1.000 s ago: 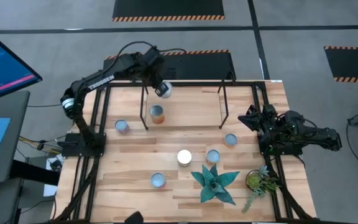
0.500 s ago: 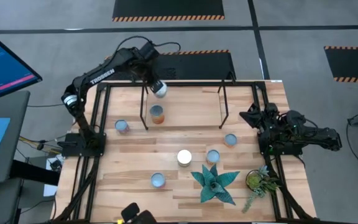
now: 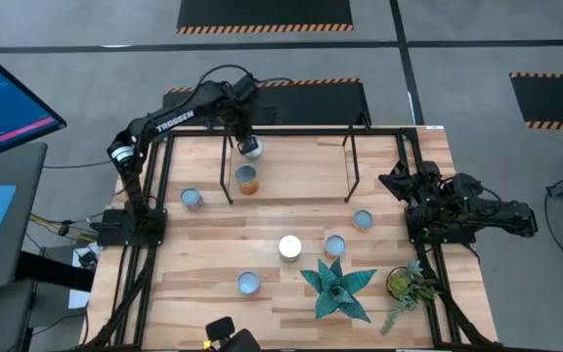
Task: Pick and place cans onto a shelf
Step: Put the canned tomatoes on the shelf
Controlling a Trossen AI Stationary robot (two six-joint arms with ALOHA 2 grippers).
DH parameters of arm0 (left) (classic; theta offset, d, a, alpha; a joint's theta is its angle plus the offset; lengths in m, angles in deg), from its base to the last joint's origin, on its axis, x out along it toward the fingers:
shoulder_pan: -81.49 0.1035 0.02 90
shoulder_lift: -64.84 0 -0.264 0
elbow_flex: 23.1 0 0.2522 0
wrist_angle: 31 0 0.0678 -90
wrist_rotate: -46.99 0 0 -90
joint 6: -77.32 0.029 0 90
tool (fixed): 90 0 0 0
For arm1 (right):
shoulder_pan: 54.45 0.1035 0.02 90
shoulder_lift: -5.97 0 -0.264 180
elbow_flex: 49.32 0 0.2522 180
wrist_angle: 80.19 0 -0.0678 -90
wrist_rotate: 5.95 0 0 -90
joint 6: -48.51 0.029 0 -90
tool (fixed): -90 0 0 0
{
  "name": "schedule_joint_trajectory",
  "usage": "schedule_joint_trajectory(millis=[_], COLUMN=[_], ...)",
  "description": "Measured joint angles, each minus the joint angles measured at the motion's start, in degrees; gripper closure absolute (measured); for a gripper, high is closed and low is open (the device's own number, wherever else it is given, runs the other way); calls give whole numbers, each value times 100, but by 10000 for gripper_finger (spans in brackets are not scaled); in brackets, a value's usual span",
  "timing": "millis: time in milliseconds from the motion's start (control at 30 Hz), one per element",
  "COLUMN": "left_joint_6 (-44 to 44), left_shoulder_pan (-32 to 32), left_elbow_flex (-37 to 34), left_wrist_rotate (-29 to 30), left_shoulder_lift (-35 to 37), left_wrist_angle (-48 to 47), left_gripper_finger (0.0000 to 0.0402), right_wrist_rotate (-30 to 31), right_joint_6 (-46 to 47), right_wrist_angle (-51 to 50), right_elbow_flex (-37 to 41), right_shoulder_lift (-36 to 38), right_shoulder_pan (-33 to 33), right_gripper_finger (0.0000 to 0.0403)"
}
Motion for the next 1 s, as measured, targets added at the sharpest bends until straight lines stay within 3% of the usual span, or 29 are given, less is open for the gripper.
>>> schedule_joint_trajectory(millis=[1000], left_joint_6=[632], left_shoulder_pan=[90], left_elbow_flex=[-2], left_wrist_rotate=[135], left_shoulder_lift=[-275], left_wrist_angle=[-468], left_gripper_finger=[401], right_wrist_rotate=[-217], right_joint_6=[298], right_wrist_angle=[-3], right_elbow_flex=[0], right_shoulder_lift=[0], right_shoulder_pan=[11], right_gripper_finger=[365])
